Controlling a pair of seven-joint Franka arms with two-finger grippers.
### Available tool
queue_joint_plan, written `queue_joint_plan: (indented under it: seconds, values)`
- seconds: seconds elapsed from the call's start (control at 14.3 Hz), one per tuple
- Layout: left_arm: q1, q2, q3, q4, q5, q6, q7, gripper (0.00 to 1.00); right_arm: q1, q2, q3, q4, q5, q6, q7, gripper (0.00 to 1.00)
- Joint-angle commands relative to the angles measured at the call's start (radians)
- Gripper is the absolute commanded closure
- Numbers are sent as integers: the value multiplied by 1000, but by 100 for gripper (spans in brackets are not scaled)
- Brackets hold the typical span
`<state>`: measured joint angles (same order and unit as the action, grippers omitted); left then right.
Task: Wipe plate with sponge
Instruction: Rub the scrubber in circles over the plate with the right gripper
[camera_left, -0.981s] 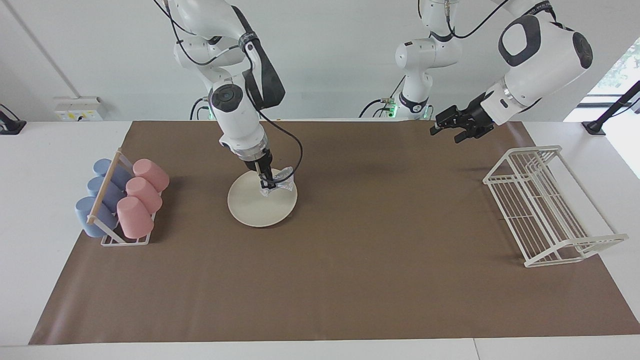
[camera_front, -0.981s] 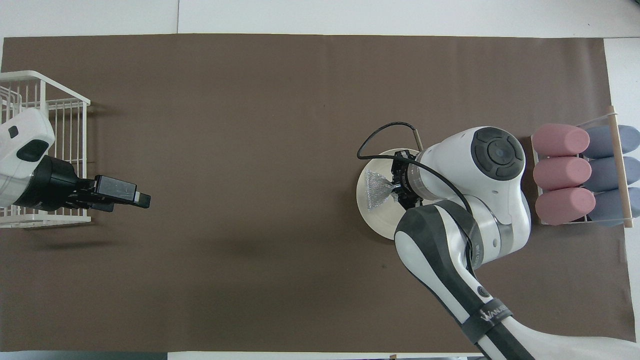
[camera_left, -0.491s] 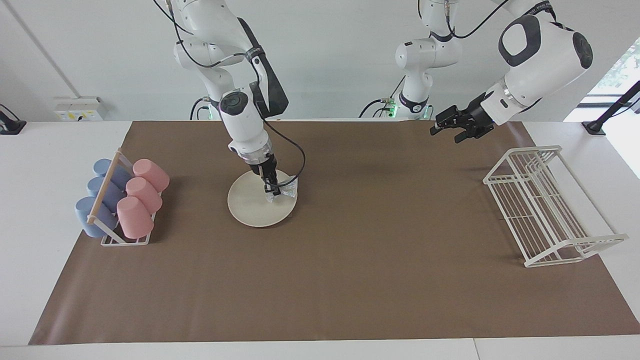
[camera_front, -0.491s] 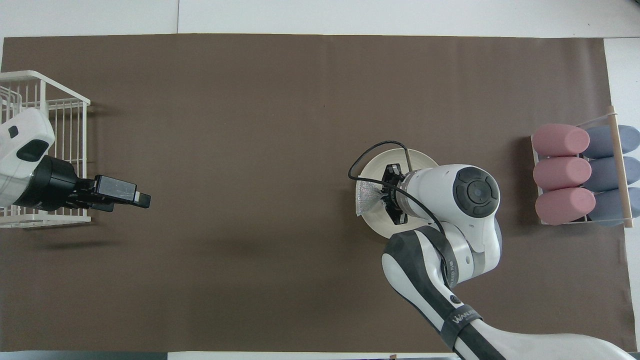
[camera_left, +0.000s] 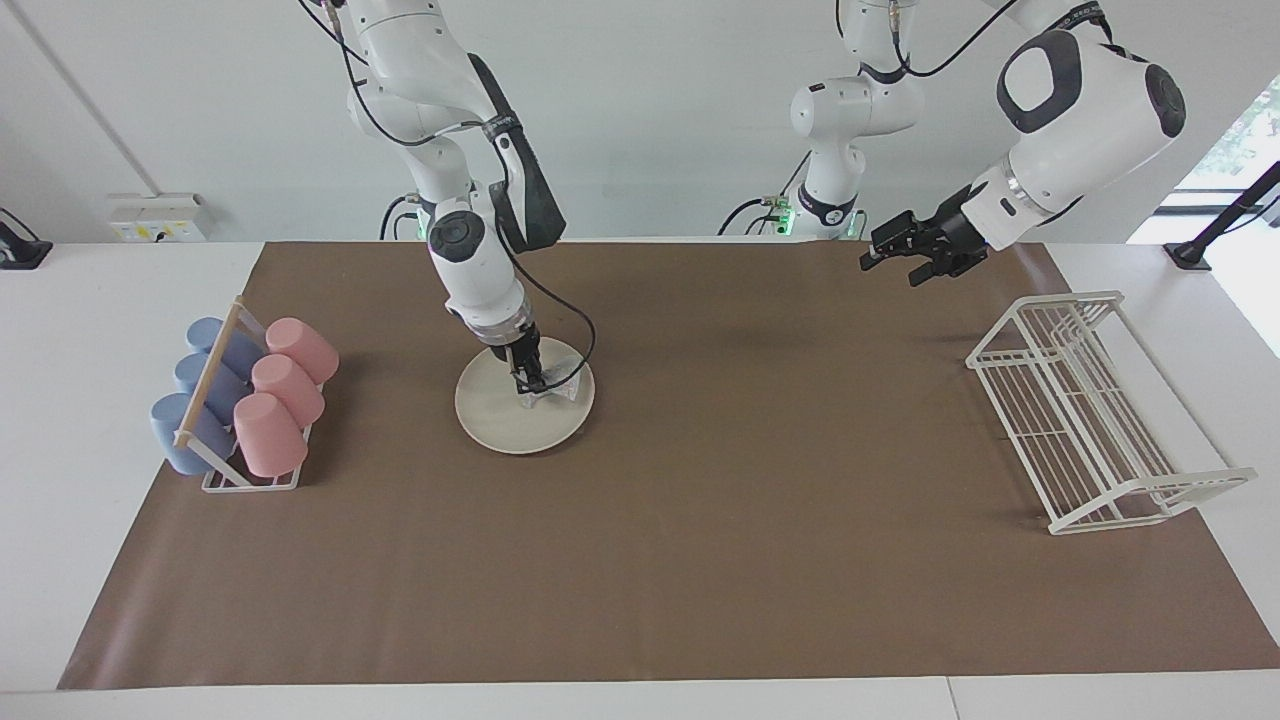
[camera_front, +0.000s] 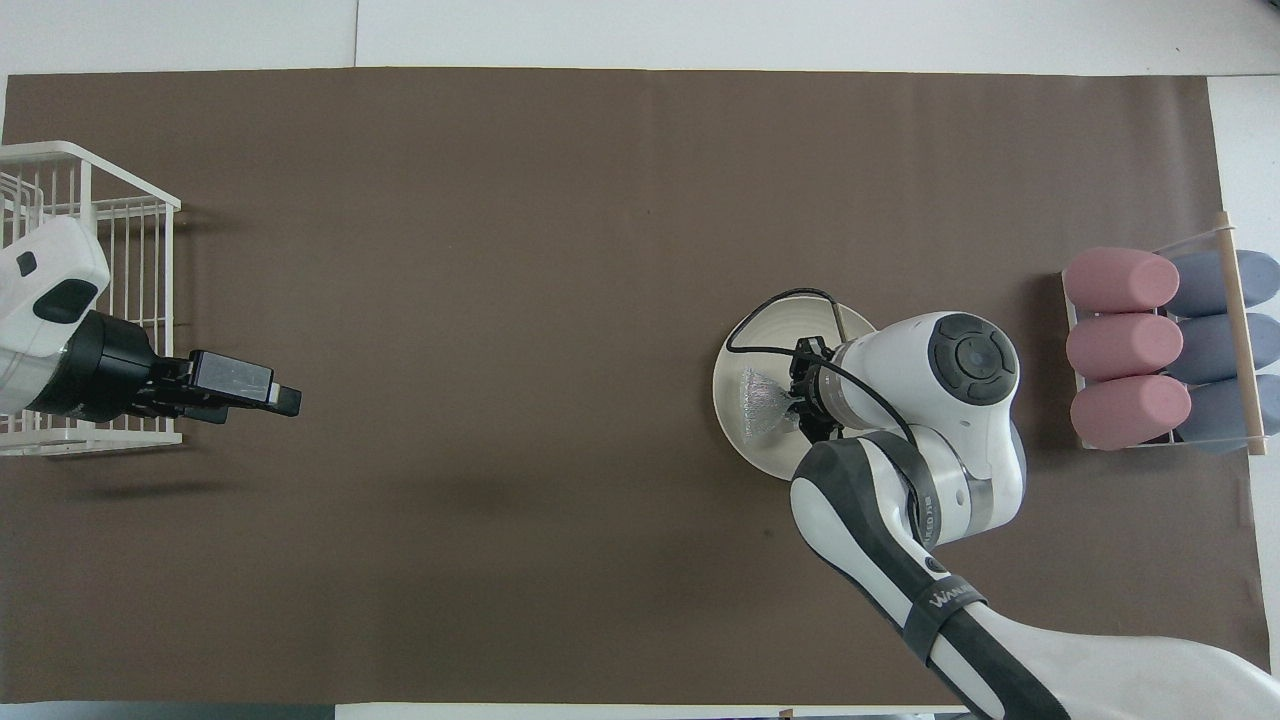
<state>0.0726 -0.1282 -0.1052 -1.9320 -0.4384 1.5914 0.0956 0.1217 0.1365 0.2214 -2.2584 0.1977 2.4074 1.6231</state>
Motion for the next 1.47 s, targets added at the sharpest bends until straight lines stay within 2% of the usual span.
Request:
queue_joint_plan:
  seconds: [0.0, 0.35, 0.84, 1.05, 1.26, 1.4]
  values:
    - [4, -13, -2, 1, 21, 1, -14, 0, -59, -20, 7, -23, 23, -56, -115, 100]
    - [4, -13, -2, 1, 21, 1, -14, 0, -109, -46, 4, -85, 6, -80, -256, 100]
    - [4, -13, -2, 1, 21, 1, -14, 0, -149, -43, 1, -81, -89, -68, -273, 100]
    - [4, -13, -2, 1, 21, 1, -16, 0, -126, -35, 7, -81, -86, 7, -200, 100]
    - [3, -14, -4, 11, 21, 1, -16, 0, -39, 8, 7, -73, -84, 99, -65, 100]
    - [4, -13, -2, 15, 21, -5, -14, 0, 1, 32, 7, -46, -86, 113, 12, 100]
